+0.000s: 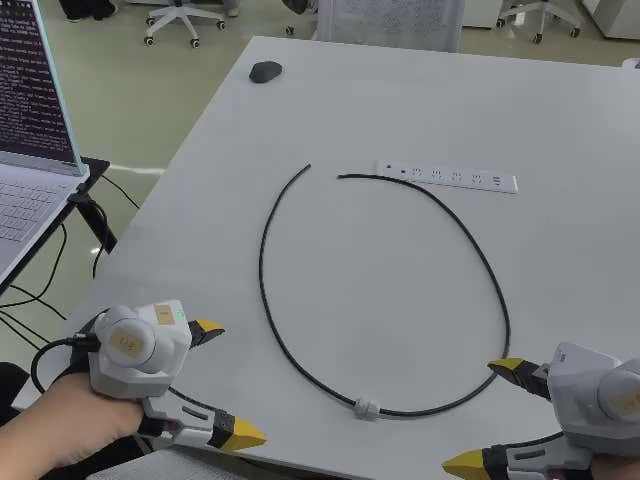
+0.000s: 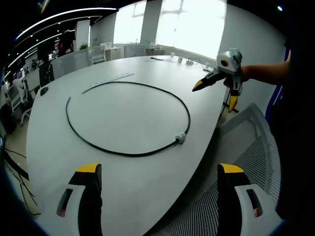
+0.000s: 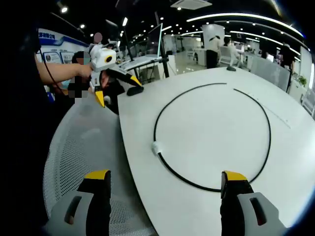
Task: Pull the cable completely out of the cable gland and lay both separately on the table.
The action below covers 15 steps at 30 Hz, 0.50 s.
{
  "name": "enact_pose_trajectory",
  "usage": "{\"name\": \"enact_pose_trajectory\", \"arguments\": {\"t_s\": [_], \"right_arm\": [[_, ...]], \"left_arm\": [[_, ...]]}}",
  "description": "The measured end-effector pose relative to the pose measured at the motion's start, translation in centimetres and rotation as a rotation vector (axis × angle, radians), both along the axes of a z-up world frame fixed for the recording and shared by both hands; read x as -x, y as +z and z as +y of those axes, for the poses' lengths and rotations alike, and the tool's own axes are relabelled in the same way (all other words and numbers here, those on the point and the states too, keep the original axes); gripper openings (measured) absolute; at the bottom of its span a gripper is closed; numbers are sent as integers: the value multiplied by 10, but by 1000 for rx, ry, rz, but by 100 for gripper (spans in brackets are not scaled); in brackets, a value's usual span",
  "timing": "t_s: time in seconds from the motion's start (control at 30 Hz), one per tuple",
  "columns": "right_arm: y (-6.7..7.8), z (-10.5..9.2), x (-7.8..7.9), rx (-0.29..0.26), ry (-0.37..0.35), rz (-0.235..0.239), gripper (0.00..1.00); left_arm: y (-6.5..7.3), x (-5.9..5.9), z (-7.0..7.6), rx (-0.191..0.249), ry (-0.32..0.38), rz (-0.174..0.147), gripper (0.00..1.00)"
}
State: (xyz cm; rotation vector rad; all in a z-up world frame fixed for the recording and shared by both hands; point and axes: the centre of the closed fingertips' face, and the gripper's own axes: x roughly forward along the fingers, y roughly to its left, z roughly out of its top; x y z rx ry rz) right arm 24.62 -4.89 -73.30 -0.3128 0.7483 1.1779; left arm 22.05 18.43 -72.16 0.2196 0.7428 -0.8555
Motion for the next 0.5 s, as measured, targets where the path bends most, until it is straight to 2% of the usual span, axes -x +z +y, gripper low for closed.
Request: {"name": "enact_pose_trajectory", "arguments": {"t_s": [0.5], "right_arm": [[1,15,-3,2,15,-8,91]], "left_arm": [[-1,1,3,12,10,8,98]]}}
